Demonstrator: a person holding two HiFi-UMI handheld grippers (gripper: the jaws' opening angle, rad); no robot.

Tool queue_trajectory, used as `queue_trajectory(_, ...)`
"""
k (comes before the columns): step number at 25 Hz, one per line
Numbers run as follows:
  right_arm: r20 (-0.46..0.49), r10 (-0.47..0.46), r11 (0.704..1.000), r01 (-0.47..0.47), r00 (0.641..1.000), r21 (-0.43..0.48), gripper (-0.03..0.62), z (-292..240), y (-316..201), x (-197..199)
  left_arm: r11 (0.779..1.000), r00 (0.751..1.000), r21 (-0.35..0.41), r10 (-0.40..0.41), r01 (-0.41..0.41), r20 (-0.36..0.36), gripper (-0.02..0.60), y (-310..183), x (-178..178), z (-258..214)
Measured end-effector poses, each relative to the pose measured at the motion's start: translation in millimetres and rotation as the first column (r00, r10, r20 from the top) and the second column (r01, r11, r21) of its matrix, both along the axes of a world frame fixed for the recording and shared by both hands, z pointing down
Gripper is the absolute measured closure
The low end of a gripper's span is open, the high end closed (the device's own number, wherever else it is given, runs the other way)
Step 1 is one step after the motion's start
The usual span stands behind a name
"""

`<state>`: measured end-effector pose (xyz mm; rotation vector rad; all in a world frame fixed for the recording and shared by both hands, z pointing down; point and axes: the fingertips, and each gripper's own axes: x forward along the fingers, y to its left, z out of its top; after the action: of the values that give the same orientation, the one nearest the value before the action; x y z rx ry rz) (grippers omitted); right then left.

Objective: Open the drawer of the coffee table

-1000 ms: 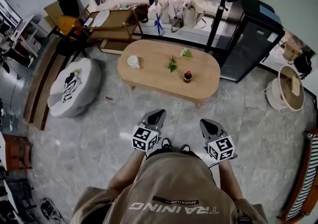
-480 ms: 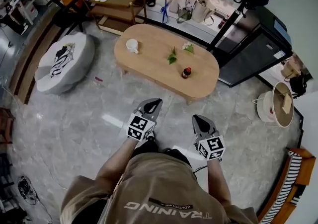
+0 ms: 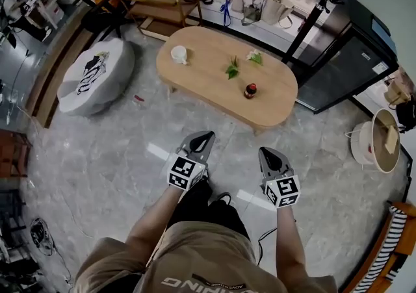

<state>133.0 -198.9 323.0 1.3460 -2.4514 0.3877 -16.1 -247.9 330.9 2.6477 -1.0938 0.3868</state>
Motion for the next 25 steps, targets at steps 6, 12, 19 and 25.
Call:
queue_trajectory(6,0.066,0.109,0.994,-0.107,0.992,-0.033,0.595,56,8,26,0.997,0.997,0.078,-0.019,0.013,0.076,0.588,-6,20,32)
queue_trajectory(12,0.066,0.086,0.996,-0.085,0.994,-0.024,0.595,95,4,30,0.992,0.991,0.118,0.020,-0.036,0.134,0.588,-12,36,60)
queue_trajectory(19,0.056,0.055,0.997,-0.058,0.997,0.046,0.595,159,-28,24,0.993,0.991,0.113,0.018,-0.033,0.135,0.588,-30,22,128)
queue_trajectory(25,0.057,0.013,0.998,-0.017,0.998,0.064,0.595,237,-48,16,0.993,0.985,0.113,0.024,-0.044,0.173,0.588,-41,17,227)
